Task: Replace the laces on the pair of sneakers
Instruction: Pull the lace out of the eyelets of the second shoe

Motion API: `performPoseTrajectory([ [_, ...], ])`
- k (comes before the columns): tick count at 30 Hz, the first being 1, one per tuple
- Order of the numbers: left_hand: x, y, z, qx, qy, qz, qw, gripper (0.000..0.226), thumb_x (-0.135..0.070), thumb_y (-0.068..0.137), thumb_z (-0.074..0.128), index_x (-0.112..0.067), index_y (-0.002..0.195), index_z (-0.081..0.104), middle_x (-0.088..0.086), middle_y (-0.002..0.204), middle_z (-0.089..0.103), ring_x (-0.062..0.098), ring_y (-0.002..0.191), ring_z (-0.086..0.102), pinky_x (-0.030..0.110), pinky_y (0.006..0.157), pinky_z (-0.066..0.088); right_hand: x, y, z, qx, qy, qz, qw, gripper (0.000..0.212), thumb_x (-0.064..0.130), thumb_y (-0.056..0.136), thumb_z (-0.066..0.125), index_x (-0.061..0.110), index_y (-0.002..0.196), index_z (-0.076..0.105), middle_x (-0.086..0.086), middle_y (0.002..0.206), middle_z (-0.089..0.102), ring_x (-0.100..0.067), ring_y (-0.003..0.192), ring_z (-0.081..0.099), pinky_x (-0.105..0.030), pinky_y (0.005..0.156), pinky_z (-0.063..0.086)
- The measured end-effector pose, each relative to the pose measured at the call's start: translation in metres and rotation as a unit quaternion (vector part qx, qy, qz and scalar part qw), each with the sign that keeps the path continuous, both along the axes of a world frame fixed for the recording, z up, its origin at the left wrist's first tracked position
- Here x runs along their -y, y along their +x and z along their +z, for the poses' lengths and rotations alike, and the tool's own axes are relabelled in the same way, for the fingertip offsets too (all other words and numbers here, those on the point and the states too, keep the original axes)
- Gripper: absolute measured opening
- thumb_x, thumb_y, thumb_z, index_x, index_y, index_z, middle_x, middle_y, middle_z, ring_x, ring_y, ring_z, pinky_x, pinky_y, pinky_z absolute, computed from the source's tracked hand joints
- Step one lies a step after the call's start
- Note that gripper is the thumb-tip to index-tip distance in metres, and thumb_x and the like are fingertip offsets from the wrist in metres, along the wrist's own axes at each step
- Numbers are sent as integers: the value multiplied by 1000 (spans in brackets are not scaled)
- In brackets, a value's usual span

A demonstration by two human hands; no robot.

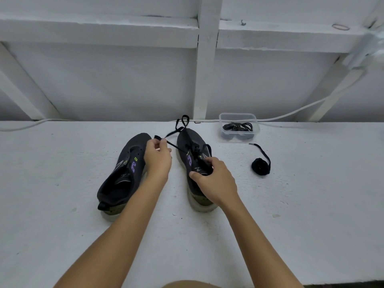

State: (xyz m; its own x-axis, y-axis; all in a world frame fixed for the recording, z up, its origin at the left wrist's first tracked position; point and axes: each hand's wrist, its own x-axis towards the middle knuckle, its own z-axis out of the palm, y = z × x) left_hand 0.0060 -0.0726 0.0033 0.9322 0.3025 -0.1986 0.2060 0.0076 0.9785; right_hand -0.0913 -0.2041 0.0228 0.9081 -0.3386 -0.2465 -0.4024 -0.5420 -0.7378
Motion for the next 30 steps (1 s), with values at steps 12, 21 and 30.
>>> performPoseTrajectory([
  [12,-5,6,-4,36,58,-35,997,14,-34,97,63,-23,89,66,-5,83,70,12,81,65,31,74,53,1,-1,-1,2,0,1,1000,59,52,83,70,35,136,51,12,131,54,-14,116,57,-32,94,46],
  [21,-4,-3,-14,-32,78,-261,962,23,-41,91,69,-23,106,73,-4,101,72,13,95,66,33,78,57,1,1,-1,7,-10,2,1000,56,51,83,69,35,134,52,12,131,55,-14,117,57,-30,91,43],
  [30,4,-2,-3,22,-63,-51,996,8,-22,103,53,-24,97,56,-1,101,66,12,84,72,32,71,61,1,-1,0,8,-3,5,1000,56,51,83,71,35,134,52,11,129,55,-14,113,57,-32,93,47],
])
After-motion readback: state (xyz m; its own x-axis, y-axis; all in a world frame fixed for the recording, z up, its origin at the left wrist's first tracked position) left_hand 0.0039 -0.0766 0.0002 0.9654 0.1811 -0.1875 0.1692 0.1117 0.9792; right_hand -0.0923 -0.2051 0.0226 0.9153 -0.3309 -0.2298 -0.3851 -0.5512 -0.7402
